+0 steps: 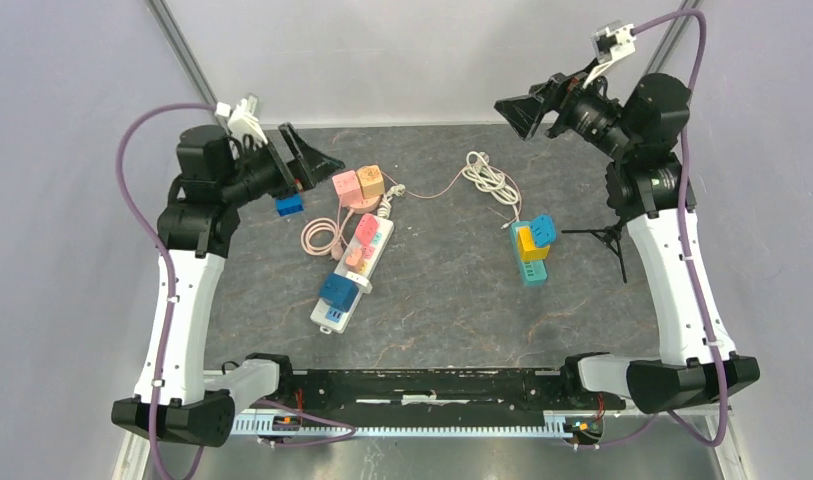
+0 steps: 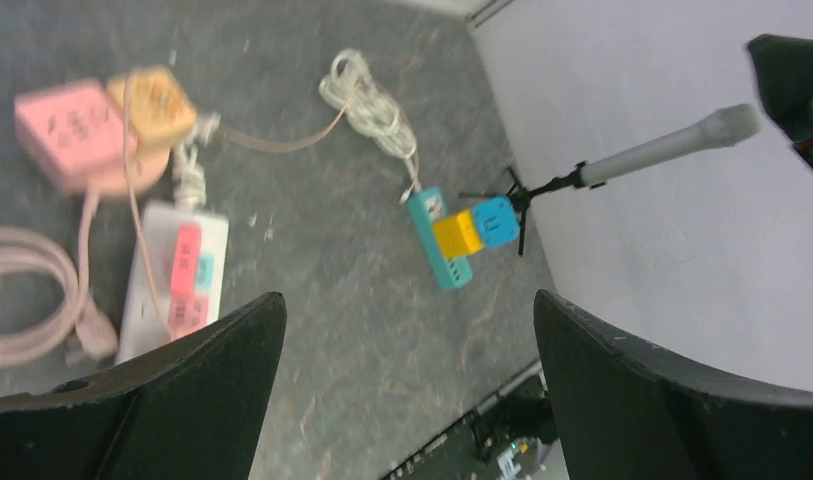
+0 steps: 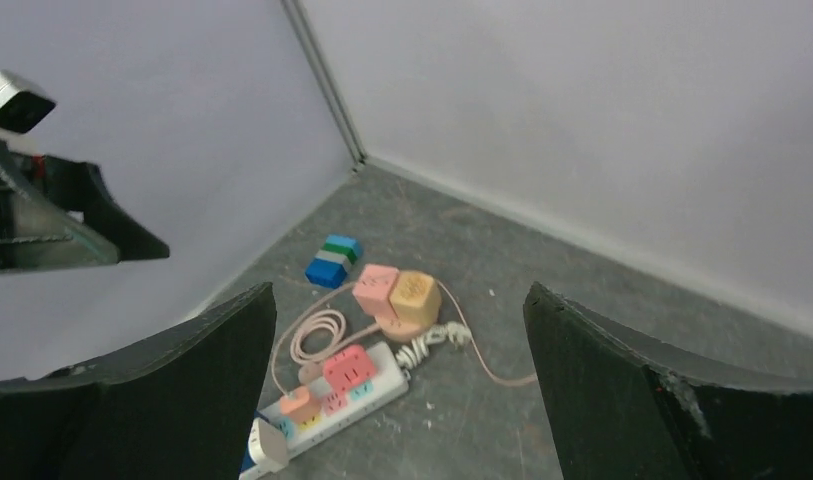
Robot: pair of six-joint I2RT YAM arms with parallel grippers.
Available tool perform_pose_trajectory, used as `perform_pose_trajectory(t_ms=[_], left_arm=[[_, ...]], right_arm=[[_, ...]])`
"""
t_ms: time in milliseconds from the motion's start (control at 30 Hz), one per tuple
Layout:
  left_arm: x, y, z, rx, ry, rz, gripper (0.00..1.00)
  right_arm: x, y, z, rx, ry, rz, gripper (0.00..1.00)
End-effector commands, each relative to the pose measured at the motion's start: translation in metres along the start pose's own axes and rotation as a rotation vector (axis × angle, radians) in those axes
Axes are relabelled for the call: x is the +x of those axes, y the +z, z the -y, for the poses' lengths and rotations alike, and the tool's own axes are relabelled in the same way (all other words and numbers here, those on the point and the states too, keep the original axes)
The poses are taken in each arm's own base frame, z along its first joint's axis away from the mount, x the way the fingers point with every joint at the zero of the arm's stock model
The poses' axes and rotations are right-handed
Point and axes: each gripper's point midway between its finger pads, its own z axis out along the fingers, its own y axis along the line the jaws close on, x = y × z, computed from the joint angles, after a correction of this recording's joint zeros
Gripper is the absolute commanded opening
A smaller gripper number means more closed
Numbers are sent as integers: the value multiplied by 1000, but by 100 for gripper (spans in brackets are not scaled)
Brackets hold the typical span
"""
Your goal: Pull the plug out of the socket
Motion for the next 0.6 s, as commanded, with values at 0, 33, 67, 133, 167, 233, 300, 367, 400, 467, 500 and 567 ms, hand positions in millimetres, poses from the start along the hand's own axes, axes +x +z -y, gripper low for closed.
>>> perform_pose_trajectory(t_ms=[0,33,67,133,167,233,300,367,400,467,500,567], left_arm=[[29,-8,-11,-74,-138,-45,100],[33,-8,-13,-93,-150,-58,100],[37,-7,-13,-90,-155,-78,100],[42,-4,-10,-60,-180,-117,100],[44,-2,-7,-39,-184,-134,100],[40,0,-9,-44,-175,-125,100],[32,1,-14,-67,-170,-74,100],[26,1,-7,-21,-142,-30,100],[22,1,-4,9,-122,0,100],[21,2,-1,44,-106,37,100],[22,3,-2,49,-104,47,100],[24,4,-4,55,-104,47,100]], right_arm=[[56,-25,40,287,70,-254,98],[68,-31,48,336,64,-287,98],[82,-37,55,384,65,-321,98],[97,-48,64,448,48,-357,98],[103,-51,67,463,34,-370,98],[106,-54,69,480,-11,-379,98],[102,-55,66,471,-51,-383,98],[98,-54,58,442,-106,-384,97],[95,-55,56,440,-137,-375,97],[99,-59,54,452,-177,-378,97],[103,-61,53,459,-198,-387,97],[115,-67,53,505,-227,-414,96]])
